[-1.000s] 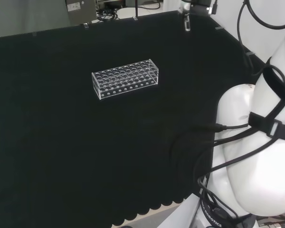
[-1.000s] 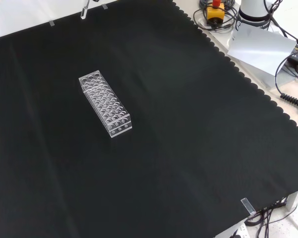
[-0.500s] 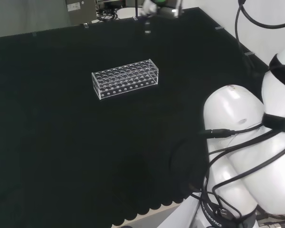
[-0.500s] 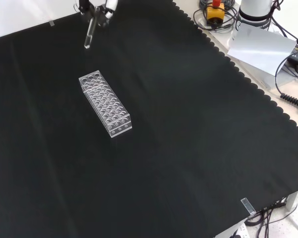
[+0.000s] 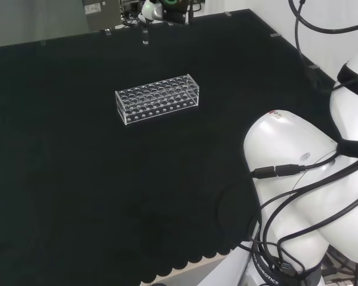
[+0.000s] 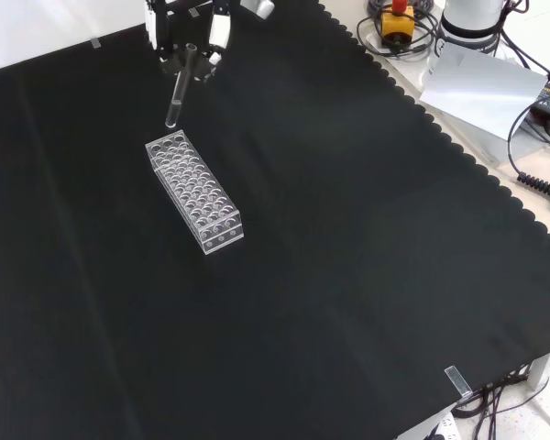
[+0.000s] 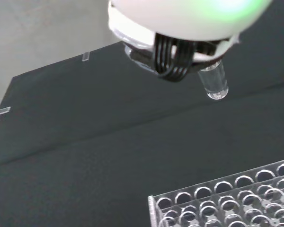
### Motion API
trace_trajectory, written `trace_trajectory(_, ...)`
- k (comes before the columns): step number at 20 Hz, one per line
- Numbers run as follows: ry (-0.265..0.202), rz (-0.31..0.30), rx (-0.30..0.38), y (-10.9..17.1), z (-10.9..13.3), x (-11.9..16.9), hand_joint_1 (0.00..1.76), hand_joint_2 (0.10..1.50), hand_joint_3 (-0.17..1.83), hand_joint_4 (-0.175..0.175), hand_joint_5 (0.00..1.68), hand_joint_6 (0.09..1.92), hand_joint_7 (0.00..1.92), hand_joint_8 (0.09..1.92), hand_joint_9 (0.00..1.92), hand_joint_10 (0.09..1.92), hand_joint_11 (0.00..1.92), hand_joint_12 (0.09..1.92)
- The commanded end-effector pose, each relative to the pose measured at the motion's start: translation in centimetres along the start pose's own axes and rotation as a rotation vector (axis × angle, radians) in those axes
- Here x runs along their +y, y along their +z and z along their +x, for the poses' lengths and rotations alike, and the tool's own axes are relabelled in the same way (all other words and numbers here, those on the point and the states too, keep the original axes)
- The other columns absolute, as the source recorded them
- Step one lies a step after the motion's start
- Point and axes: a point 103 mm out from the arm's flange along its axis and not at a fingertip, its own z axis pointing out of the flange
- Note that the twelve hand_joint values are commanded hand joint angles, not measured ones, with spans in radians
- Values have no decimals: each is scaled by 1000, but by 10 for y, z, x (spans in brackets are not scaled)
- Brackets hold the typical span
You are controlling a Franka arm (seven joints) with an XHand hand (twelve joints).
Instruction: Shake the test tube.
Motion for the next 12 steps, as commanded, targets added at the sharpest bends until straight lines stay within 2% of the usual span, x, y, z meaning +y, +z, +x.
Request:
trace_trajectory(1, 110, -26, -55, -19, -64, 1, 1431, 640, 598, -175, 1332, 488, 1422, 581, 1364, 348, 1174, 922)
trace_trajectory(7, 237, -52, -115, -41, -134, -9, 1431, 640, 598, -175, 1331, 489, 1422, 581, 1364, 350, 1173, 922)
trace_trajectory(12, 334, -81, -177, -60, -179, -19, 1431, 640, 598, -175, 1331, 489, 1422, 581, 1363, 351, 1172, 923)
